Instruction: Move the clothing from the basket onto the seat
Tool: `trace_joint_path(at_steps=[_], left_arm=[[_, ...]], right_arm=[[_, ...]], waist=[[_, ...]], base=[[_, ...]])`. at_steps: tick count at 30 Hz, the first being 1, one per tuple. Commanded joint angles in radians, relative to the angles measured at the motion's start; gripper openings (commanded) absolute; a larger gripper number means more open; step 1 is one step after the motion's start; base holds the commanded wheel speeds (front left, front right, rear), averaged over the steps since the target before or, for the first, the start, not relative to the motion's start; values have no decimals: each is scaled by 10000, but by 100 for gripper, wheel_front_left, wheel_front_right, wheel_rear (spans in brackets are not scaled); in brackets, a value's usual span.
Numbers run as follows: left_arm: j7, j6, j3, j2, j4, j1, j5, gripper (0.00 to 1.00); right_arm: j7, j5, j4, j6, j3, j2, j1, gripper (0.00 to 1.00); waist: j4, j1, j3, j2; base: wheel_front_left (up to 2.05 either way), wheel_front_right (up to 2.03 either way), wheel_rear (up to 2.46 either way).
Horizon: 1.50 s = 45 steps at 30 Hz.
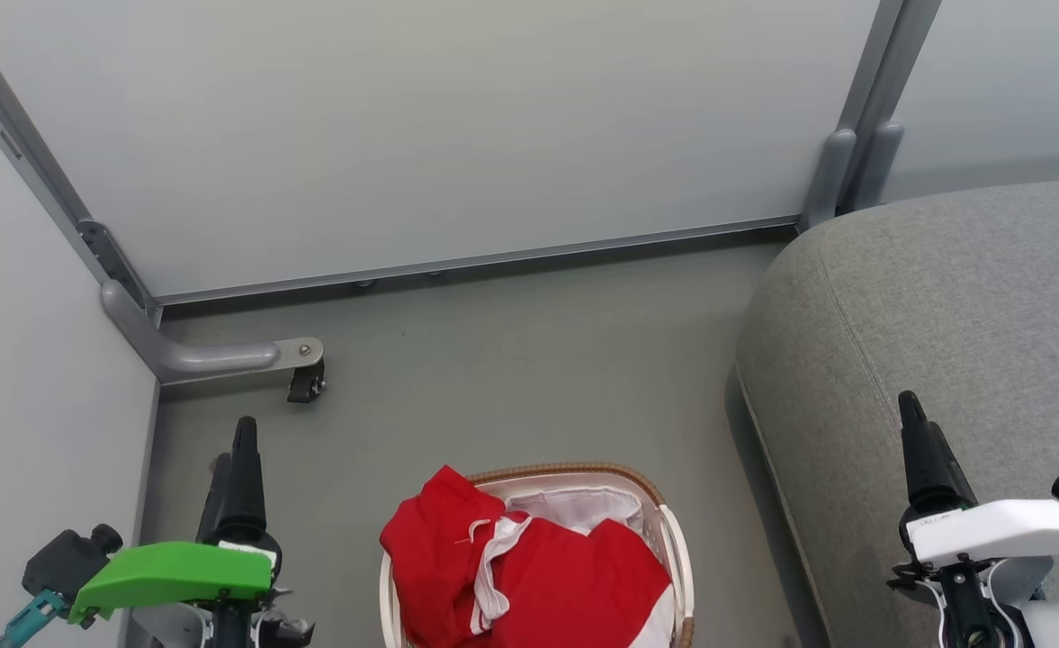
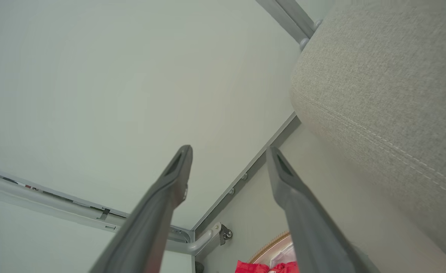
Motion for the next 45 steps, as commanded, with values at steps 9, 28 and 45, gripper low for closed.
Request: trace_joint_path(at_steps=[9, 28, 45], left_arm=[[-364, 177, -297, 78, -196, -127, 1925, 100], [-913, 325, -711, 99, 247, 61, 4244, 100], [-1335, 407, -948, 117, 854, 134, 5750, 100]], right_arm=[[-387, -2072, -485, 3, 268, -87, 131, 100], [-937, -4702, -318, 4, 615, -113, 355, 100], [-1365, -6667, -298, 5, 789, -132, 545, 100]], waist=[[30, 0, 17, 0], [81, 0, 35, 0], [128, 0, 39, 0]], base=[[0, 0, 0], [0, 0, 0], [0, 0, 0]])
